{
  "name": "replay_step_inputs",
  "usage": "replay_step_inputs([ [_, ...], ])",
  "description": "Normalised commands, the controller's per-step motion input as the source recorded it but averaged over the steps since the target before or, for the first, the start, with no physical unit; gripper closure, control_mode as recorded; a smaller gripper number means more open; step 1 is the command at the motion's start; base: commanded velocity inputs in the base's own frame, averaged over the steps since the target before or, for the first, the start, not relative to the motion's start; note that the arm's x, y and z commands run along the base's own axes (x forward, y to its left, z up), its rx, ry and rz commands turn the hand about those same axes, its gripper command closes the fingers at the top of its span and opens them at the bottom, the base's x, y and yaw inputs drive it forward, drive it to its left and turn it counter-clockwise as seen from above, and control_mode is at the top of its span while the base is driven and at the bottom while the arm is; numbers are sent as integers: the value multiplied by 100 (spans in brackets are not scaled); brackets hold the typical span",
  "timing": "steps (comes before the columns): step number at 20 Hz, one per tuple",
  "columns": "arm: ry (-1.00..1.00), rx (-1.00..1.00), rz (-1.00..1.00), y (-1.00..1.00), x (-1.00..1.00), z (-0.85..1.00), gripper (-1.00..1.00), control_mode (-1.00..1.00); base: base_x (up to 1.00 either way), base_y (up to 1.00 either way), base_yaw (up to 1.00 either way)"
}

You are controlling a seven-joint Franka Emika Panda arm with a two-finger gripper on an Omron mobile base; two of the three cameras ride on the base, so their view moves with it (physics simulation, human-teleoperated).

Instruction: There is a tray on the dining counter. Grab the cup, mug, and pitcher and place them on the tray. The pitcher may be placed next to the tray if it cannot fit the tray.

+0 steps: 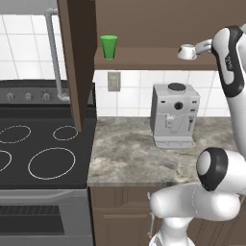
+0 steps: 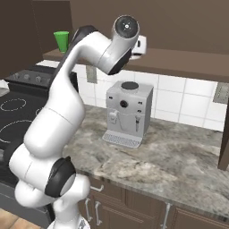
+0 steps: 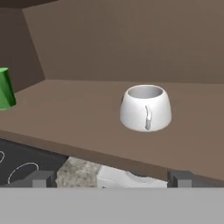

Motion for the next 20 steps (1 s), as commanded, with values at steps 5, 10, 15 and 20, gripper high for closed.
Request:
replay_step_inputs([
  [5,0,0,0,0,29,-9,-100,-100,0,0,0],
  [10,-1,0,0,0,28,-18,-100,-100,0,0,0],
  [15,-1,0,0,-1,31,-9,-100,-100,0,0,0],
  [20,0,0,0,-2,29,-4,-100,-100,0,0,0],
])
